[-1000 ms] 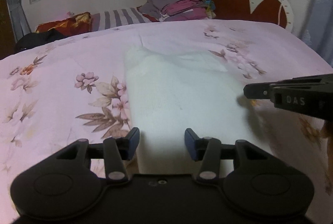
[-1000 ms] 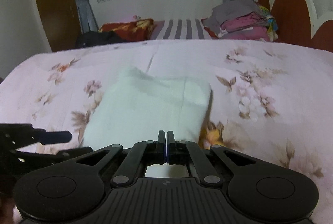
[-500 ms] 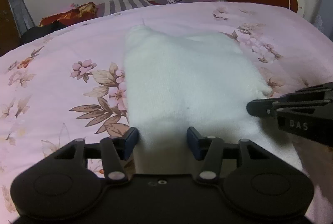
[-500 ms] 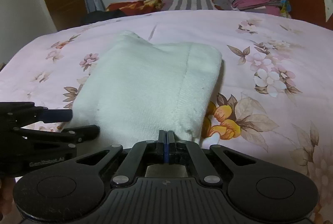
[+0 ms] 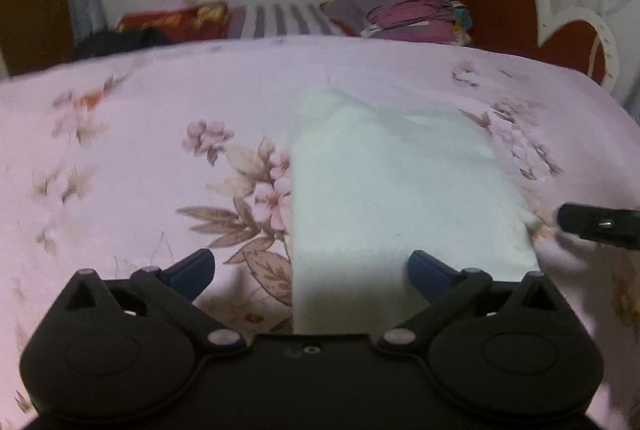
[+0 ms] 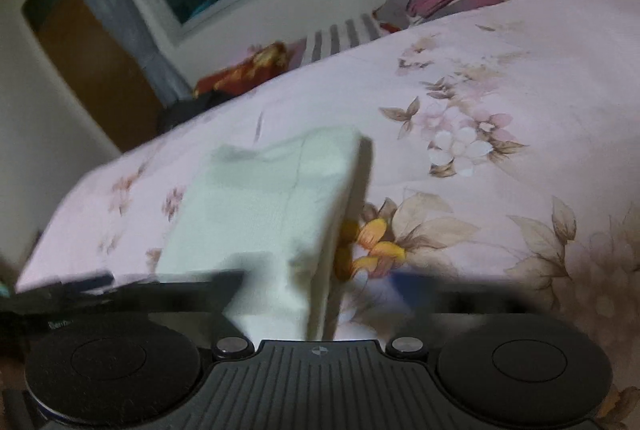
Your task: Fold small clothes
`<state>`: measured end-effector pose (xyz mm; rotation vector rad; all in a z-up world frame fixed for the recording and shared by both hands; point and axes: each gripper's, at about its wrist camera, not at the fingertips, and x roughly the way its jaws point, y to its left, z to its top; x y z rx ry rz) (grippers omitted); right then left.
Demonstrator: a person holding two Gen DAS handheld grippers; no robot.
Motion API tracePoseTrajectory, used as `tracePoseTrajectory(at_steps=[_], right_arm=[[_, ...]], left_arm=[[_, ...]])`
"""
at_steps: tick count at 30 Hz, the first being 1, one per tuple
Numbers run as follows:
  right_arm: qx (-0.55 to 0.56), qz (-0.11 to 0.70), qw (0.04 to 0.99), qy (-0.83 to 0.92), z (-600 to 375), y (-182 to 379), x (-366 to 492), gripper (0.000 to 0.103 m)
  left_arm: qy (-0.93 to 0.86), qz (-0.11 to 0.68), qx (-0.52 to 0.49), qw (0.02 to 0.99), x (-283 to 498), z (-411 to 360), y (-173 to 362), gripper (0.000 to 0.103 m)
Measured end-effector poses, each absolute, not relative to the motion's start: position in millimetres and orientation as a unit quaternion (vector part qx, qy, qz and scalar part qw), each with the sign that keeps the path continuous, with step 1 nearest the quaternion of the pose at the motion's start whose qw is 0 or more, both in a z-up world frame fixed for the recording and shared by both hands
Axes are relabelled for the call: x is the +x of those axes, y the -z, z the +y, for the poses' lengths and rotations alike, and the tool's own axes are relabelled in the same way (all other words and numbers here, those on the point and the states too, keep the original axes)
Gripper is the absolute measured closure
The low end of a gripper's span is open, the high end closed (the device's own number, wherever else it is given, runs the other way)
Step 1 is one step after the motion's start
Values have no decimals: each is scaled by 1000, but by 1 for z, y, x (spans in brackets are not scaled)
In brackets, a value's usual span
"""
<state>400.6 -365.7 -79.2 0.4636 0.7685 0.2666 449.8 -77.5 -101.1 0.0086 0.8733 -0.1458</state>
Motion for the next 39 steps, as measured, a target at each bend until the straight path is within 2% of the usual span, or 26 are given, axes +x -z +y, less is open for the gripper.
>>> tracePoseTrajectory(at_steps=[7, 17, 25, 26, 28, 32, 34, 38, 39], right_arm=[[265, 400, 859, -181, -379, 88, 423, 18], [360, 437, 797, -207, -391, 125, 450, 23], [352, 446, 795, -213, -380, 125, 467, 24], [354, 447, 793, -216, -379, 125, 469, 26], [350, 452, 791, -218, -377, 127, 472, 37], [348, 454, 791, -215, -379, 130, 477, 48], [340, 456, 795, -212, -377, 130, 480, 57], [302, 455, 812, -205, -365, 126, 480, 63], [288, 455, 818, -201, -357, 124, 482, 64]], left_arm=[[59, 445, -2, 894, 460, -77, 113, 1], [138, 469, -140, 861, 491, -47, 129, 18], [187, 488, -134, 842, 509, -59, 135, 20], [191, 488, -137, 840, 511, -60, 136, 21], [191, 489, -138, 840, 514, -62, 137, 21], [189, 491, -133, 840, 517, -69, 138, 25], [186, 492, -113, 843, 517, -76, 137, 31], [182, 484, -70, 853, 517, -91, 129, 47], [179, 479, -56, 858, 515, -96, 125, 54]])
